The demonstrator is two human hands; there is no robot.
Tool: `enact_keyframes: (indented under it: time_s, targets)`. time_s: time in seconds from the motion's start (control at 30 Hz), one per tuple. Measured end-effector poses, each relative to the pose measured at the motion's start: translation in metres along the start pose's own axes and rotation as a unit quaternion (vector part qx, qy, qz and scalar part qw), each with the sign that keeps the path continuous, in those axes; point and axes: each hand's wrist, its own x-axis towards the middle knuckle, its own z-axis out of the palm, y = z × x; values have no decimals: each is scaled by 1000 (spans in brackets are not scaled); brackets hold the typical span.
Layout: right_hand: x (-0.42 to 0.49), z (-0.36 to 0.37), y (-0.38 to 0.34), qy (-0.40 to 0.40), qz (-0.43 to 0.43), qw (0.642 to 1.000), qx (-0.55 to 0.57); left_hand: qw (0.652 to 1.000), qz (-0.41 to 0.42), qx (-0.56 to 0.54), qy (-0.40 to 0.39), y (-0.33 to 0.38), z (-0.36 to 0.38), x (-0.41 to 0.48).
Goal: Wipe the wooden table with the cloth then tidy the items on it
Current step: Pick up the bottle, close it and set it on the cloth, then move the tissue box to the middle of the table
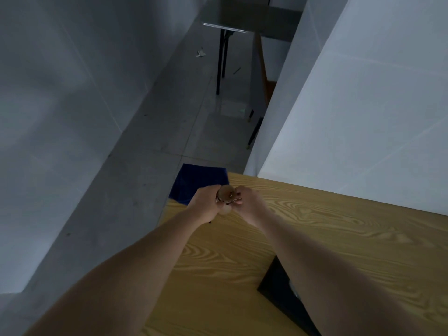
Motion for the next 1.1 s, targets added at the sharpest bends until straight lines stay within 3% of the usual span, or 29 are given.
enact_keyframes:
  time_s: [0.4,0.67,0.93,1.1]
  targets:
    - [7,13,-7,27,20,999,25,1000,17,4,14,-14,-9,5]
    - [-48,0,-3,34,98,994,25,999,-29,5,28,-29,4,-31]
    - [-169,-19,17,38,170,984,-43,984,64,90,-139,17,47,-94]
    - [-241,-27,43,80,240,966,-61,965,133,118,-195,48,81,-115]
